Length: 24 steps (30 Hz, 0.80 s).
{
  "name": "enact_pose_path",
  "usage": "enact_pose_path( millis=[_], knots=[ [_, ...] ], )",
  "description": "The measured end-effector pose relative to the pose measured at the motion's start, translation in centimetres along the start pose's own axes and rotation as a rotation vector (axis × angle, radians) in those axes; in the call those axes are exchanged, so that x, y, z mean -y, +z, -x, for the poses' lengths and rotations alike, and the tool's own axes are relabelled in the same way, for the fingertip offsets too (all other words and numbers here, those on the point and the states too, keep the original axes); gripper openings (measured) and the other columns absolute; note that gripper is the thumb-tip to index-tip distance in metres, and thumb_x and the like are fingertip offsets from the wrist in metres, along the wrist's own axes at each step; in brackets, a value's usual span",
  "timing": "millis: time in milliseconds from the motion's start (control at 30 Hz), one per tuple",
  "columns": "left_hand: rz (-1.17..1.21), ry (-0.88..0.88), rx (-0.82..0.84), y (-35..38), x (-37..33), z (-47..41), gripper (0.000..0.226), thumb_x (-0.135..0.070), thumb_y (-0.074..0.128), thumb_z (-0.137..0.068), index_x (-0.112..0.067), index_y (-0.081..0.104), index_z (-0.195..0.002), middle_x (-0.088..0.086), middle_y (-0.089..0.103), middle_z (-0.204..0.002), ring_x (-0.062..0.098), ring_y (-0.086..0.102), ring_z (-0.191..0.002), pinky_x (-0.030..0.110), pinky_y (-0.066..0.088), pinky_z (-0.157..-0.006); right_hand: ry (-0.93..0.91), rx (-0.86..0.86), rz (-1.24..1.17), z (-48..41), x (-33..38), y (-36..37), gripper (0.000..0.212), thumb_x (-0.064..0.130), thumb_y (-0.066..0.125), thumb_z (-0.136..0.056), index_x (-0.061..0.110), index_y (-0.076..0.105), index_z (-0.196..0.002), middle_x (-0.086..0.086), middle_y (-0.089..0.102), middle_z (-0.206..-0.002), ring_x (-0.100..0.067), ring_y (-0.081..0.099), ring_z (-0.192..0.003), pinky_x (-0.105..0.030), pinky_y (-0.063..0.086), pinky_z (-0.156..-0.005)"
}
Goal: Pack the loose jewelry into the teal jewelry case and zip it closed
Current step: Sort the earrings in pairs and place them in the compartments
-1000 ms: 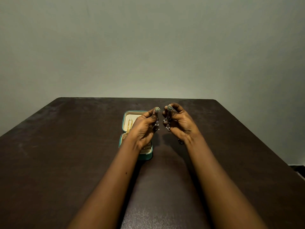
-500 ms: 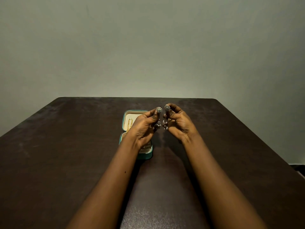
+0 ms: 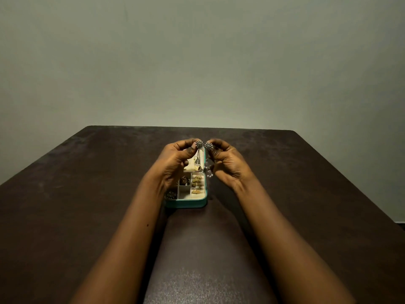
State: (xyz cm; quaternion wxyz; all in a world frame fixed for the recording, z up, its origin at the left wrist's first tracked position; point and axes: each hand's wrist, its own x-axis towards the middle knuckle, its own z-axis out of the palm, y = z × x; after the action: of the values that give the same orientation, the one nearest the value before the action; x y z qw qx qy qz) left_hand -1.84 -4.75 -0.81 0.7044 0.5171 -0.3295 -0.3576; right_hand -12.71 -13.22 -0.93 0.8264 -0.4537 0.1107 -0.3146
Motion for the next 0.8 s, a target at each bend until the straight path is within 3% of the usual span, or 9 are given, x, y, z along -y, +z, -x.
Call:
enact_pose_path(
  millis=[100,167,267,400,500,567,700,800],
  knots=[
    [-0.078,0.043,0.005,-1.1,-0.4,0.8,0.018,0.002,0.054,-0.087,-0.011,0.064,-0.080,-0.009,0.068,-0.060,0.003,0.059,-0.060,0.017,0.044,-0.052,0.008,0.025,0.076,0.1,-0.7,0.7,0.056,-0.017,0.043,-0.086,0.014,0.069,-0.047,0.003,0.067,-0.053,-0.008,0.064,-0.050,-0.018,0.048,-0.046],
    [-0.109,0.057,0.015,-1.8,-0.4,1.4,0.017,0.003,0.053,-0.086,-0.009,0.064,-0.082,-0.009,0.070,-0.063,-0.002,0.063,-0.061,0.014,0.049,-0.055,-0.027,0.036,0.194,0.0,-1.3,1.1,0.051,-0.017,0.049,-0.082,0.016,0.070,-0.049,0.005,0.068,-0.057,-0.011,0.062,-0.061,-0.025,0.049,-0.060],
    [-0.131,0.048,-0.010,-3.0,0.0,2.0,0.014,0.003,0.057,-0.082,-0.007,0.067,-0.084,-0.004,0.069,-0.075,0.008,0.063,-0.077,0.019,0.050,-0.068,-0.089,0.059,0.398,0.4,-1.7,1.8,0.048,-0.020,0.054,-0.077,0.017,0.070,-0.049,0.012,0.068,-0.061,-0.007,0.060,-0.072,-0.022,0.051,-0.072],
    [-0.155,0.001,-0.088,-3.7,0.9,2.5,0.012,0.010,0.054,-0.083,0.003,0.064,-0.085,0.002,0.055,-0.080,0.014,0.056,-0.077,0.017,0.052,-0.063,-0.121,0.053,0.585,1.2,-2.0,2.6,0.033,-0.019,0.058,-0.075,0.011,0.064,-0.065,0.007,0.054,-0.075,-0.005,0.052,-0.079,-0.022,0.048,-0.079],
    [-0.295,0.026,-0.125,-3.8,1.6,2.6,0.023,0.014,0.055,-0.081,0.017,0.061,-0.104,0.002,0.048,-0.080,0.012,0.052,-0.073,0.010,0.049,-0.058,-0.096,0.042,0.669,1.6,-2.1,3.0,0.032,-0.017,0.060,-0.074,0.013,0.064,-0.066,0.004,0.043,-0.078,-0.005,0.046,-0.078,-0.026,0.048,-0.081],
    [-0.341,0.032,-0.126,-3.7,1.8,2.6,0.028,0.016,0.056,-0.080,0.017,0.060,-0.107,0.002,0.048,-0.080,0.012,0.052,-0.072,0.009,0.049,-0.057,-0.076,0.038,0.694,1.8,-2.0,3.2,0.031,-0.017,0.061,-0.075,0.013,0.063,-0.066,0.004,0.041,-0.080,-0.005,0.045,-0.079,-0.032,0.049,-0.087],
    [-0.367,0.036,-0.121,-3.6,1.9,2.5,0.027,0.016,0.055,-0.080,0.015,0.061,-0.106,0.001,0.048,-0.080,0.010,0.052,-0.072,0.008,0.048,-0.055,-0.075,0.028,0.708,1.8,-2.0,3.3,0.033,-0.018,0.060,-0.074,0.014,0.063,-0.066,0.004,0.038,-0.081,-0.005,0.043,-0.078,-0.023,0.048,-0.079],
    [-0.417,0.051,-0.138,-3.8,2.2,2.2,0.028,0.015,0.057,-0.079,0.009,0.064,-0.106,0.000,0.048,-0.078,0.011,0.051,-0.073,0.018,0.049,-0.066,-0.078,0.012,0.742,1.6,-2.2,3.0,0.032,-0.017,0.062,-0.073,0.013,0.063,-0.064,0.003,0.037,-0.083,-0.004,0.041,-0.079,-0.019,0.047,-0.073]
  ],
)
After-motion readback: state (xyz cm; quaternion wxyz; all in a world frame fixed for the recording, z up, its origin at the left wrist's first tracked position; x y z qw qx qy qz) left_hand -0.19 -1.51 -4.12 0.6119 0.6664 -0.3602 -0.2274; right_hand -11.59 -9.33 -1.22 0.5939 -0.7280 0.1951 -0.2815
